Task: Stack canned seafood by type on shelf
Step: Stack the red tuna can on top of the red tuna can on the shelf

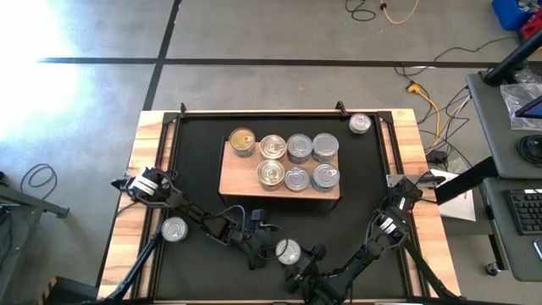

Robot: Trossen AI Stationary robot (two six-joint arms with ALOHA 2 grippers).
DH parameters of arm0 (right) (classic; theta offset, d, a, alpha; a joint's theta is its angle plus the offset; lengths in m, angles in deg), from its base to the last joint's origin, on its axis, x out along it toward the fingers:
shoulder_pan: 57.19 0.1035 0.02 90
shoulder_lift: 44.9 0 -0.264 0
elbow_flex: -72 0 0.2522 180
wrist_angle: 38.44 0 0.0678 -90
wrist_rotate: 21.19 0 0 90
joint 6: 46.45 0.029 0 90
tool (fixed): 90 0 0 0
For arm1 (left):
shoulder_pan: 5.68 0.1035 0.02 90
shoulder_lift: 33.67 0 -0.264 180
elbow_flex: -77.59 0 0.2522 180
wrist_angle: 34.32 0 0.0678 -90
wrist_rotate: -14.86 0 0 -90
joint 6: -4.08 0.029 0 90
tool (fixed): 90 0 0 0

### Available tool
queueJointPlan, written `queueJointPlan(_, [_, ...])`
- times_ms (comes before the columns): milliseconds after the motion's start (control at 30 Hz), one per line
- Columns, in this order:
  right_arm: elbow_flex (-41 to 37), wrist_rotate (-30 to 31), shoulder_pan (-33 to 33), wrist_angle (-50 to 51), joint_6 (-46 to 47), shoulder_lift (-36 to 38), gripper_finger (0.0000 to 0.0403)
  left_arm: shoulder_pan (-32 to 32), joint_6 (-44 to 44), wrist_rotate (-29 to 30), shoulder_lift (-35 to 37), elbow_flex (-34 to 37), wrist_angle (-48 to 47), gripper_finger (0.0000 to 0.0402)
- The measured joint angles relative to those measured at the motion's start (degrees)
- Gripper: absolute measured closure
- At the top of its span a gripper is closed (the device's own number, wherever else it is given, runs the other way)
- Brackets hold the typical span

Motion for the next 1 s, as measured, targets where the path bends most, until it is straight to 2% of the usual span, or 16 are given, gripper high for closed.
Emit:
queueJointPlan(200, [0.30,-1.24,0.11,-0.84,1.79,0.40,0.0028,-0.34,-0.65,0.83,4.09,1.24,-4.37,0.0083])
queueJointPlan(500, [0.39,-4.21,2.77,1.14,0.98,5.73,0.0033,-5.36,-5.29,0.47,23.14,2.73,-16.88,0.0083])
queueJointPlan(700, [0.56,-4.31,2.90,2.59,-8.99,14.19,0.0033,-8.12,-9.26,5.38,34.58,0.85,-29.42,0.0083])
queueJointPlan(867, [0.56,-3.94,1.18,7.64,-15.94,23.51,0.0033,-8.17,-12.46,0.05,41.55,-0.66,-30.44,0.0083])
queueJointPlan(1000, [0.56,-3.23,-0.16,15.39,-17.09,30.14,0.0033,-8.17,-11.67,-0.34,42.34,-2.32,-30.79,0.0083])
